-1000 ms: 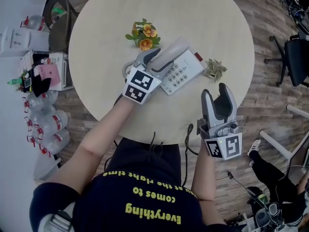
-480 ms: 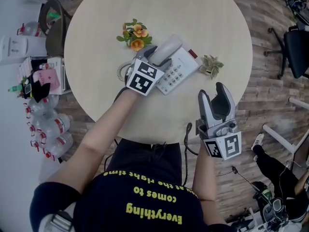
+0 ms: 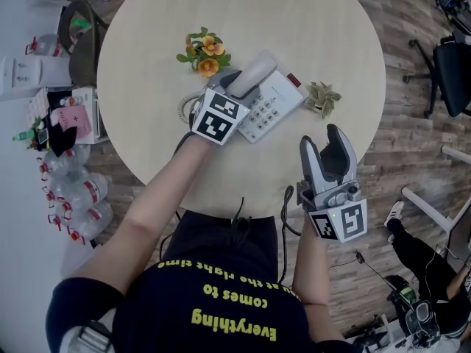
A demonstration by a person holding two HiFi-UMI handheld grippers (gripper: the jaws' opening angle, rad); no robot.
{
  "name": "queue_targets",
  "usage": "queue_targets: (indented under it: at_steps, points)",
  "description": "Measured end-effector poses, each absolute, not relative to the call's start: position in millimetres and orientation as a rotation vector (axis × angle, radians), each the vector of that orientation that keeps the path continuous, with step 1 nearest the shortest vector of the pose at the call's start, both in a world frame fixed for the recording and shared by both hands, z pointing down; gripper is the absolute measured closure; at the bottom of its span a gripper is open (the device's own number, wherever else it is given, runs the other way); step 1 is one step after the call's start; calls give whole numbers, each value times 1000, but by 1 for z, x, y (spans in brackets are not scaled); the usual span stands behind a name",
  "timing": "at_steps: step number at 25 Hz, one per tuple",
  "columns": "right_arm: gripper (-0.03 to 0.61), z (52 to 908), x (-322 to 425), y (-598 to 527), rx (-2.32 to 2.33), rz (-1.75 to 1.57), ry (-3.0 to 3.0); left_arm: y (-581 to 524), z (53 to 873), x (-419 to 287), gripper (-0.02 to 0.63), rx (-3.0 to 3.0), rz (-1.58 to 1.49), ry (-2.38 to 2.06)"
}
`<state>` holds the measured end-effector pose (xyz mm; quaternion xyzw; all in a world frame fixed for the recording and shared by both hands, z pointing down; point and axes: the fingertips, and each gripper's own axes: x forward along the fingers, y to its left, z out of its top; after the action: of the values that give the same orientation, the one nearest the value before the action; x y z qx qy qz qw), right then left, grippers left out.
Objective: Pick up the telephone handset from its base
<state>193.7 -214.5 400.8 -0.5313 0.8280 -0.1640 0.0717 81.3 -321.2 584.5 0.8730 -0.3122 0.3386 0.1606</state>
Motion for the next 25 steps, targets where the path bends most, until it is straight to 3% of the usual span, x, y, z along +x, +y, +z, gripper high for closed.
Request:
queue_targets:
  at_steps: [13,21,25]
  points:
    - [364,399,195,-210,-1632,-469,2494,-320,568,78,394,2563,893,-972]
    - [491,388,197,-207,-1678,-401,2479,-321,542,74,394,2598,802,-1004]
    - [503,384,195,-207,-1679,-380,2483,-319,527,73,394,2620,745,-1029]
